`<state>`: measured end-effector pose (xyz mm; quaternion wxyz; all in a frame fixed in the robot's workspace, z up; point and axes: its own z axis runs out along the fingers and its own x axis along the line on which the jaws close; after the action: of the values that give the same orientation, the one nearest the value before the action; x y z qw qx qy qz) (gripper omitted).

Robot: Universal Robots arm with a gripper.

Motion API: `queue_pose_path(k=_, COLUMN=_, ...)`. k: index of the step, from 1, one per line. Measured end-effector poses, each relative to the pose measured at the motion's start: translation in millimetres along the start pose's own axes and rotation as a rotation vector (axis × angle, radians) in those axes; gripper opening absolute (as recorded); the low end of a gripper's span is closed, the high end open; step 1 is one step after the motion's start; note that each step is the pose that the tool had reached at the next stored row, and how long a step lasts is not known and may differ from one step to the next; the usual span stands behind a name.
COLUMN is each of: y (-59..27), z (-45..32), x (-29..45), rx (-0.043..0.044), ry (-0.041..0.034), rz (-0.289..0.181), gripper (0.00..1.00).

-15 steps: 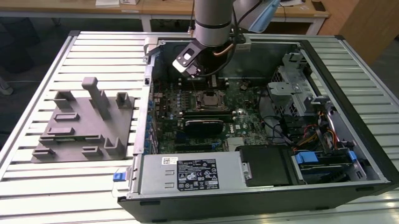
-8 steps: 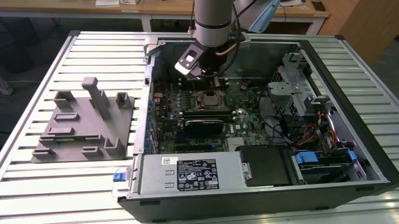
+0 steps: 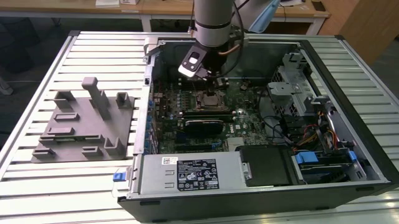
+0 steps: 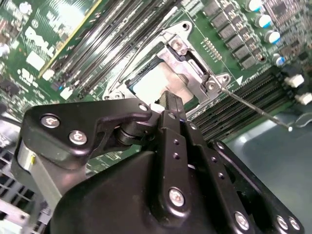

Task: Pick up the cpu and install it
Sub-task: 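Close the cpu cover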

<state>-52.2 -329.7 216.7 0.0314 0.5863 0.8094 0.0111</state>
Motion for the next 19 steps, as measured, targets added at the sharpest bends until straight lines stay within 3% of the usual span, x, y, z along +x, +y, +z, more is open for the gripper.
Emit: queue_pose_path(k=19, y=-0.3, z=0.3, x=0.1, rx=-0.0073, ry=-0.0004, rz=-0.345, gripper=0.11)
